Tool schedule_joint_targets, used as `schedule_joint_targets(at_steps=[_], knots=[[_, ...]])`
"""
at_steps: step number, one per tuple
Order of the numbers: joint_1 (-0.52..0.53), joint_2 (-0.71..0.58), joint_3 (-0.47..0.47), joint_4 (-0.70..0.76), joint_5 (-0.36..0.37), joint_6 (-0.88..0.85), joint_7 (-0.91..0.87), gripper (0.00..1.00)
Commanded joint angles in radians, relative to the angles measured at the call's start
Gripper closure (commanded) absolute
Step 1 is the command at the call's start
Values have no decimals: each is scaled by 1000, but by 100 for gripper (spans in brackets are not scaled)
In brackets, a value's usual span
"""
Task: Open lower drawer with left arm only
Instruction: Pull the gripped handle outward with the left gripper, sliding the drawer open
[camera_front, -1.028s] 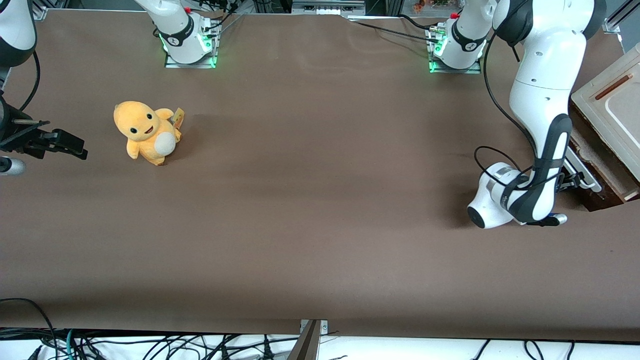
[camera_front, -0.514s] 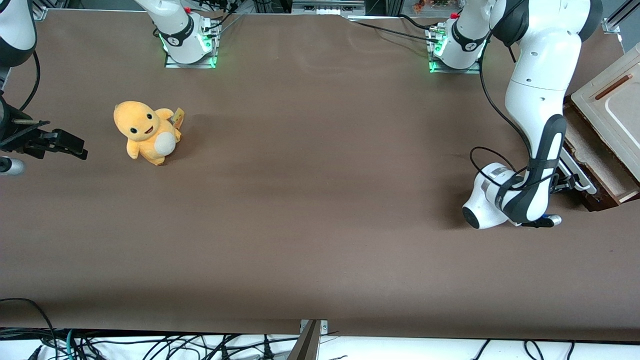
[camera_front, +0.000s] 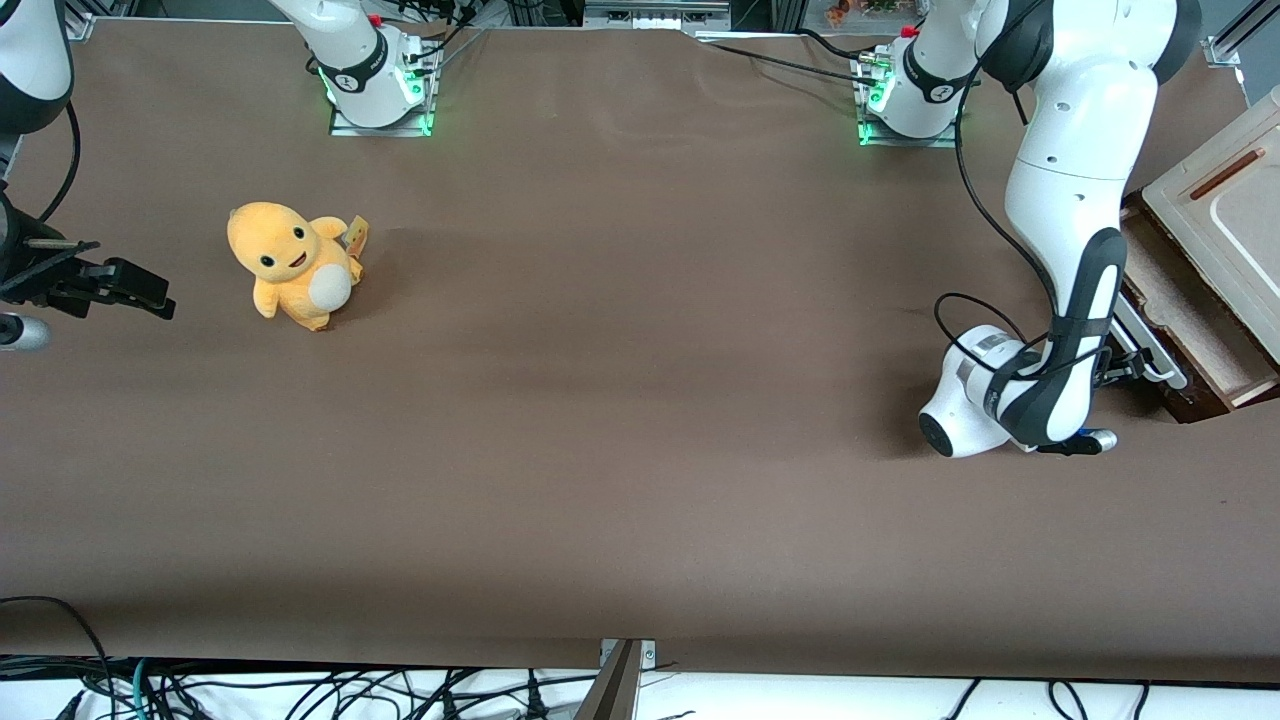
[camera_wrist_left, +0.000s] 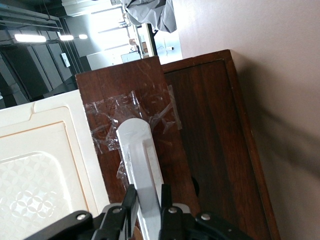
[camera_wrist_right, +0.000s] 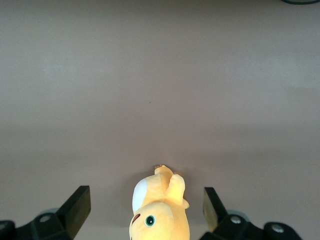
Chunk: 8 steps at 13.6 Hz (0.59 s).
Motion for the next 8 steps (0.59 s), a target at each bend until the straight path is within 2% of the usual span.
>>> schedule_joint_targets(at_steps=[1,8], knots=[[-32,13,0,44,-50,-9,65,84],[-38,13,0,52,-73,-9,64,82]])
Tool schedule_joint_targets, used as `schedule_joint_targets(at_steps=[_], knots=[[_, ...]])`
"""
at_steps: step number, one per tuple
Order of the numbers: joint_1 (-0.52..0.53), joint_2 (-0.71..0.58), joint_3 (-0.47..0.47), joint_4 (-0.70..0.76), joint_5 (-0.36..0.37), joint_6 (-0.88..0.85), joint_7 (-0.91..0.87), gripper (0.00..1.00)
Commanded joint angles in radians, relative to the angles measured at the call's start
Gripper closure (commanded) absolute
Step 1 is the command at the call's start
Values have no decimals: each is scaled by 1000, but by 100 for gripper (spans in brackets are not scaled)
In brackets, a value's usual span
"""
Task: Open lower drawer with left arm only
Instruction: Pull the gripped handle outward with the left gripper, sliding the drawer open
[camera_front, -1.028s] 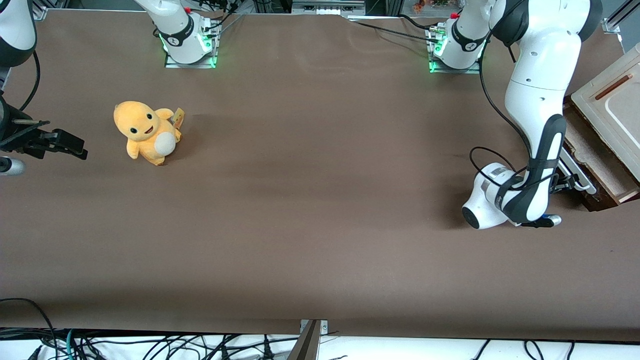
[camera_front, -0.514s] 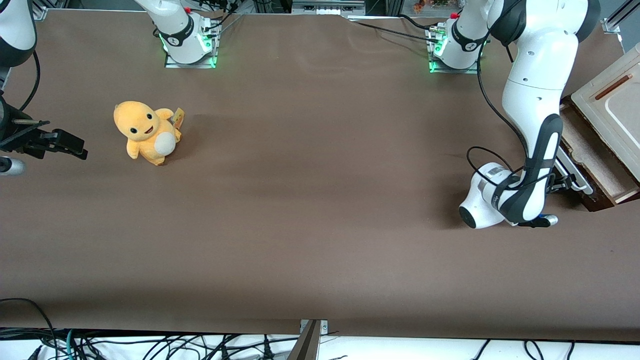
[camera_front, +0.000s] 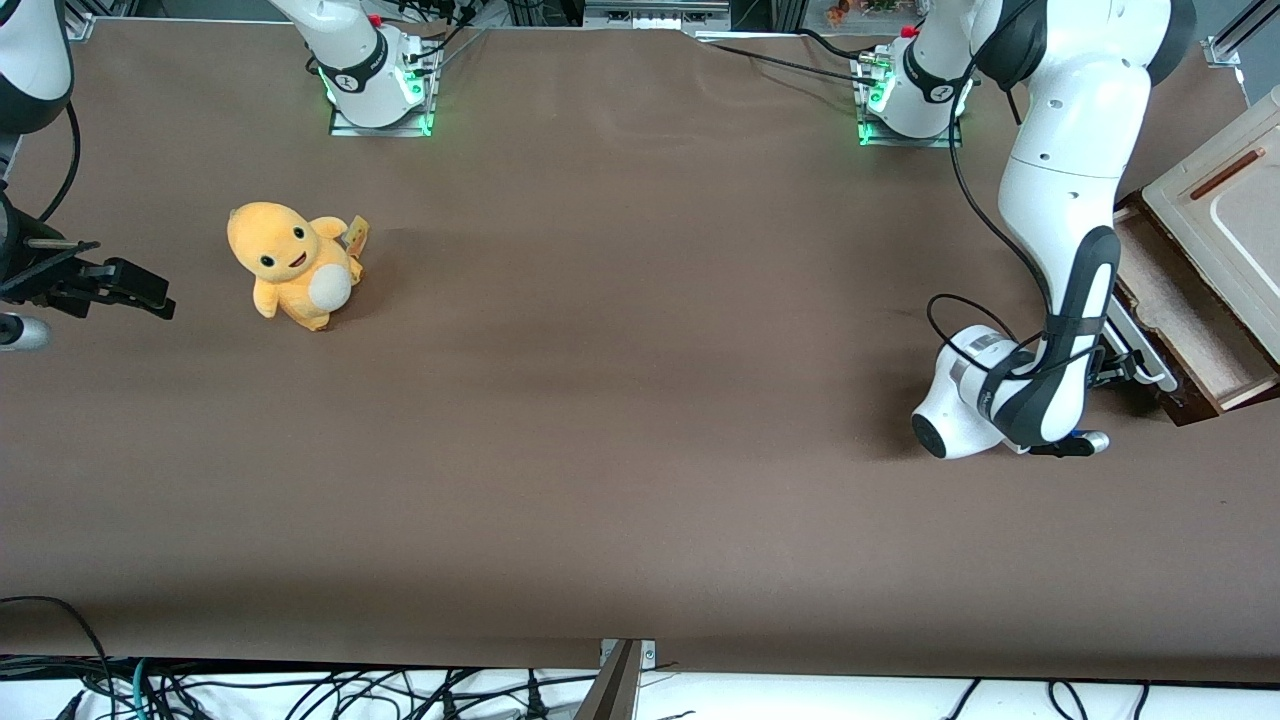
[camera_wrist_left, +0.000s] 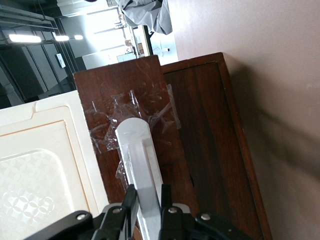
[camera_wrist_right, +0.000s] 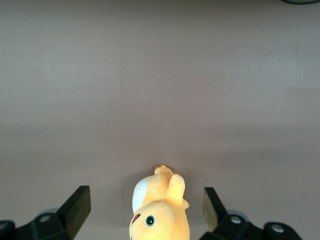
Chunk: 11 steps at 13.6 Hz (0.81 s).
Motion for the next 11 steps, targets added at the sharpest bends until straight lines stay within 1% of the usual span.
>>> schedule_joint_targets(at_steps=[1,2,3,4,5,6,7,11], knots=[[-19,13,0,35,-51,-10,59,65],[-17,13,0,35,-52,-8,61,4],[-19,13,0,35,-56,-8,59,0],[-17,5,-3,37,-63,-8,61,0],[-17,5,-2,73,-106,-8,61,0],[-19,4,-2,119,-161,-8,61,0],[-19,-1,-3,153,-234,-10,61,0],[-17,-33,-5,277,-486,-8,61,0]])
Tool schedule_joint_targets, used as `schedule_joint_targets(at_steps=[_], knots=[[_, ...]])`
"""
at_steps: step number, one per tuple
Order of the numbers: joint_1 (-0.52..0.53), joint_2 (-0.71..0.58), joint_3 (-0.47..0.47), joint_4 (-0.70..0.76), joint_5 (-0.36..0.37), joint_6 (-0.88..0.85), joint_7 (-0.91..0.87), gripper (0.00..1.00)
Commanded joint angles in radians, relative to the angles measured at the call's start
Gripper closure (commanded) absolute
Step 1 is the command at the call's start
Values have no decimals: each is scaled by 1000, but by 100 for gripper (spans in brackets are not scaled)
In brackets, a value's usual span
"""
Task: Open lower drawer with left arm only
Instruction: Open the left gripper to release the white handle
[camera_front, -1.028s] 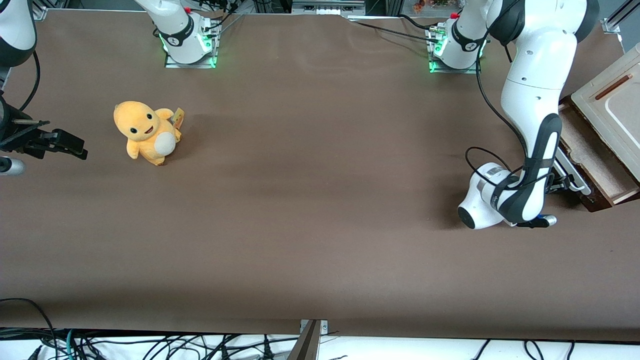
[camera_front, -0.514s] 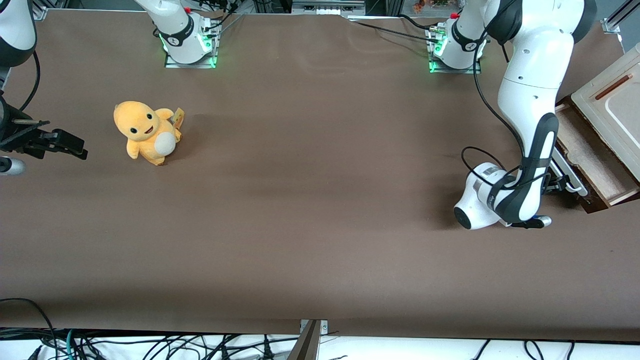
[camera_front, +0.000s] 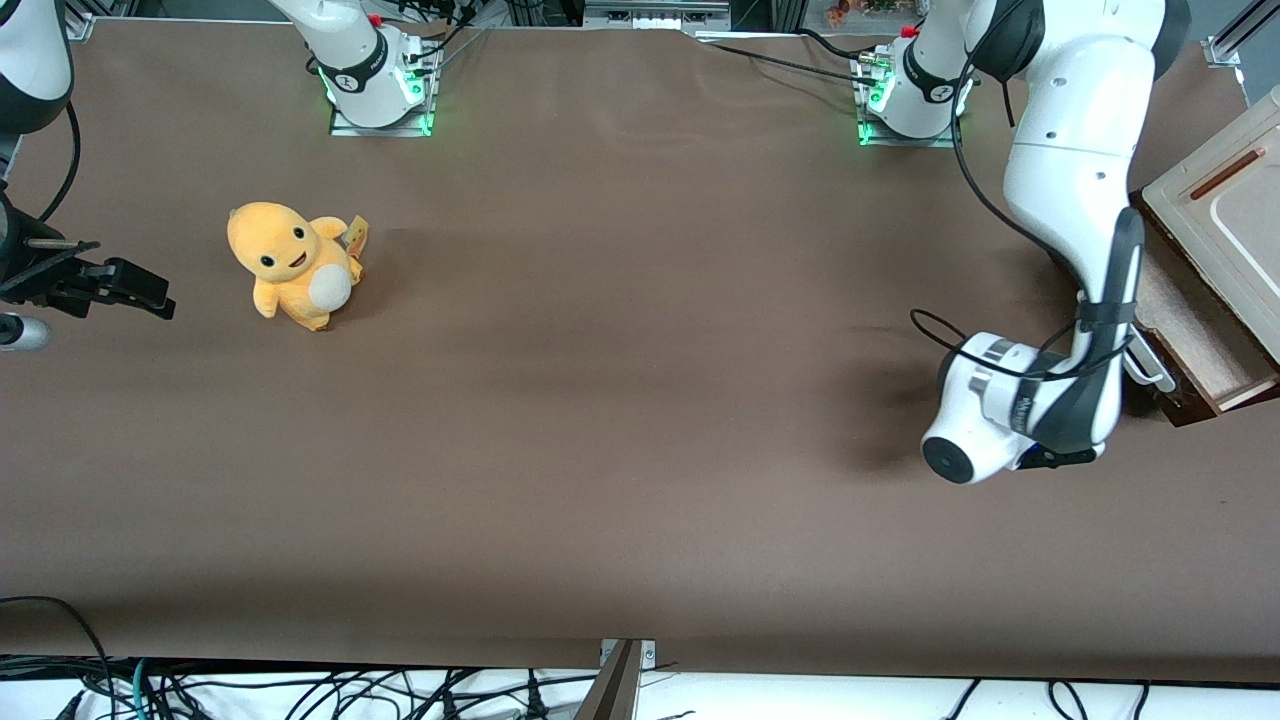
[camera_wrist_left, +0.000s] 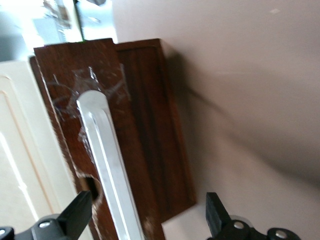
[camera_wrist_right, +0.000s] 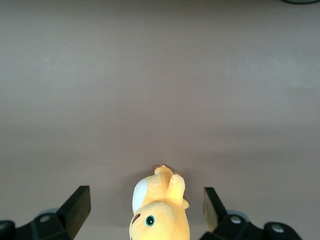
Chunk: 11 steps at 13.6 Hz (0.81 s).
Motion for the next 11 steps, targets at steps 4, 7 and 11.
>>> schedule_joint_targets(at_steps=[4,7,11], knots=[[14,-24,3,217,-340,-9,29,0],[34,-55,0,245,-458,-6,32,0],[42,-104,1,245,-546,3,101,0]])
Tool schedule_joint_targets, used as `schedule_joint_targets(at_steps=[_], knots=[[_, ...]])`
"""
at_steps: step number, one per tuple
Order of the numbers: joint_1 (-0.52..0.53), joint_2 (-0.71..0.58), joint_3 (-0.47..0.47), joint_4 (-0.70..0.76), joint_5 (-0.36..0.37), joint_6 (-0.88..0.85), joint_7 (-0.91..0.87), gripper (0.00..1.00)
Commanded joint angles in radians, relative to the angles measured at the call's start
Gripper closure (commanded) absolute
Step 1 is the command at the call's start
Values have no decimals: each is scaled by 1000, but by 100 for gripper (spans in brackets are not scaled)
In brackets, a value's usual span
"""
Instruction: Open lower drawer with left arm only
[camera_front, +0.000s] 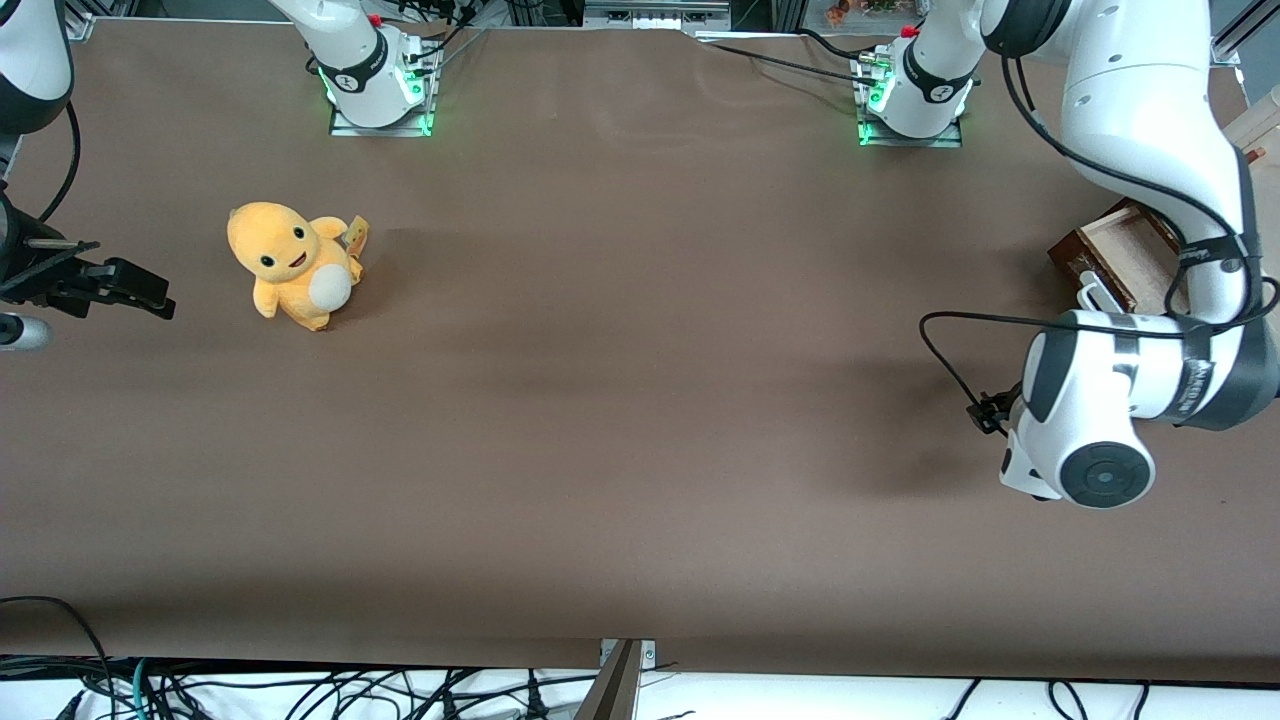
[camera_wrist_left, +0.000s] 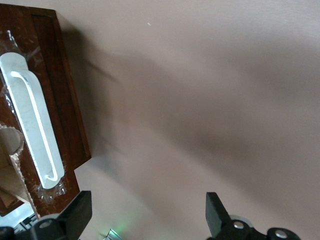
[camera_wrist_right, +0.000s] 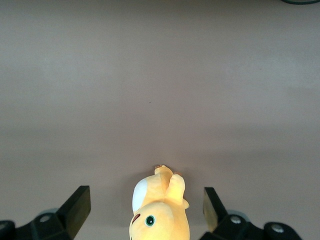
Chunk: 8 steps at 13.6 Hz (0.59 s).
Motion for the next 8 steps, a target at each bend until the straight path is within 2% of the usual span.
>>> schedule_joint_targets(at_steps=[1,4,6,8], knots=[[20,-50,1,1,-66,1,110,0],[52,-93,1,1,-164,1,197,0],[73,-124,2,-1,-203,2,298,0],[104,-156,-4,-4,-205,8,335,0]])
